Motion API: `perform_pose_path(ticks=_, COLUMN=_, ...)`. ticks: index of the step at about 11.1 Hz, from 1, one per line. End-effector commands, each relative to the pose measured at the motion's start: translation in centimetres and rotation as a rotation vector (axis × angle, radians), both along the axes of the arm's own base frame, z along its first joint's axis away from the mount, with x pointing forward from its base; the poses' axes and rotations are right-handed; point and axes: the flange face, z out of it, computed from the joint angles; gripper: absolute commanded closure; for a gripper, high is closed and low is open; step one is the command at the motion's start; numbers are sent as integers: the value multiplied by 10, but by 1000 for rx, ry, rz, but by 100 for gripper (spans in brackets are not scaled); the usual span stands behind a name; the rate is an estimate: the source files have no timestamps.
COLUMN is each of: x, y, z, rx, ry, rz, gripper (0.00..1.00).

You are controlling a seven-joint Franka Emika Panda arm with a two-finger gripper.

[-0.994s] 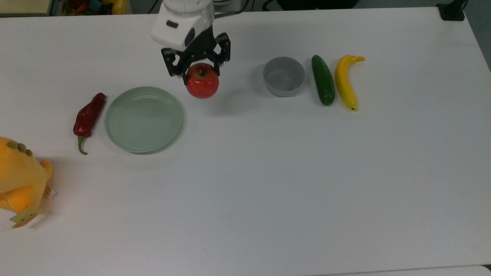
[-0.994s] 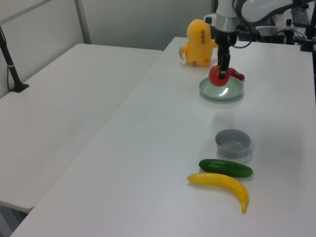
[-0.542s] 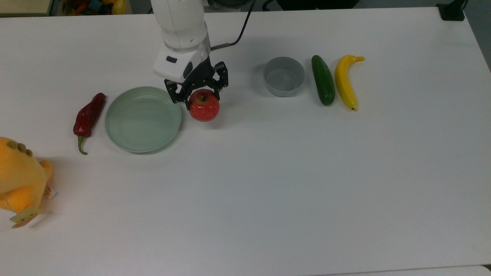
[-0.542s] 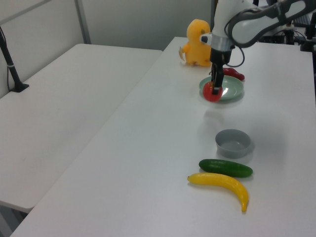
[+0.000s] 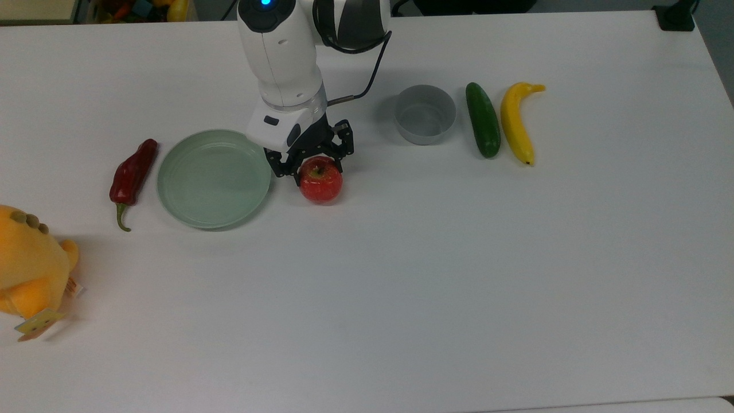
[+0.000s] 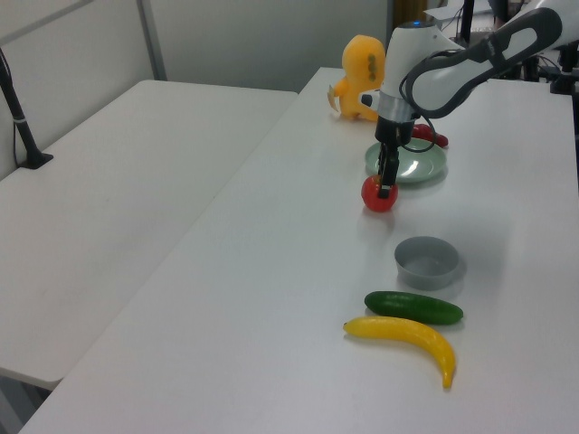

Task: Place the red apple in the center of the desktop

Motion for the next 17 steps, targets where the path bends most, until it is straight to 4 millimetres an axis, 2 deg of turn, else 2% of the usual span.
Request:
perform_pose_path(ticks=1, x=-3, y=4, z=19, rx=29, ry=-31, rz=-11, gripper=0)
perform_pose_path(ticks=2, x=-4, y=5, z=29, rx=35, ry=-41, rz=-25, gripper=0)
perform_pose_path(ticks=4, x=-8, y=4, z=65, rx=51, ry=-80, rz=-82, gripper=0)
perform_pose_path(ticks=5, x=-12, y=5, z=86, rx=62, ry=-86, rz=-106, gripper=0)
perform_pose_path(ticks=7, x=-29, y=-6, z=141, rx=90, ry=-88, rz=-143, gripper=0)
perform_pose_path(ticks=8, x=-41, y=-13, z=168, rx=97, ry=-84, rz=-146, gripper=0)
perform_pose_path(ticks=10, x=-65, y=-46, z=219, rx=115, ry=-67, rz=-189, gripper=0)
perform_pose_path(ticks=11, x=-76, y=-58, z=240, rx=133, ry=-23, rz=-274, gripper=0)
perform_pose_path(ticks=13, x=-85, y=-72, z=276, rx=142, ry=37, rz=-470, gripper=0)
perform_pose_path(ticks=15, x=-96, y=-72, z=297, rx=83, ry=86, rz=-509, gripper=0)
perform_pose_path(ticks=16, x=-101, y=-64, z=300, rx=30, ry=115, rz=-525, gripper=0)
perform_pose_path(ticks=17, x=-102, y=-46, z=302, rx=7, ry=124, rz=-553, gripper=0)
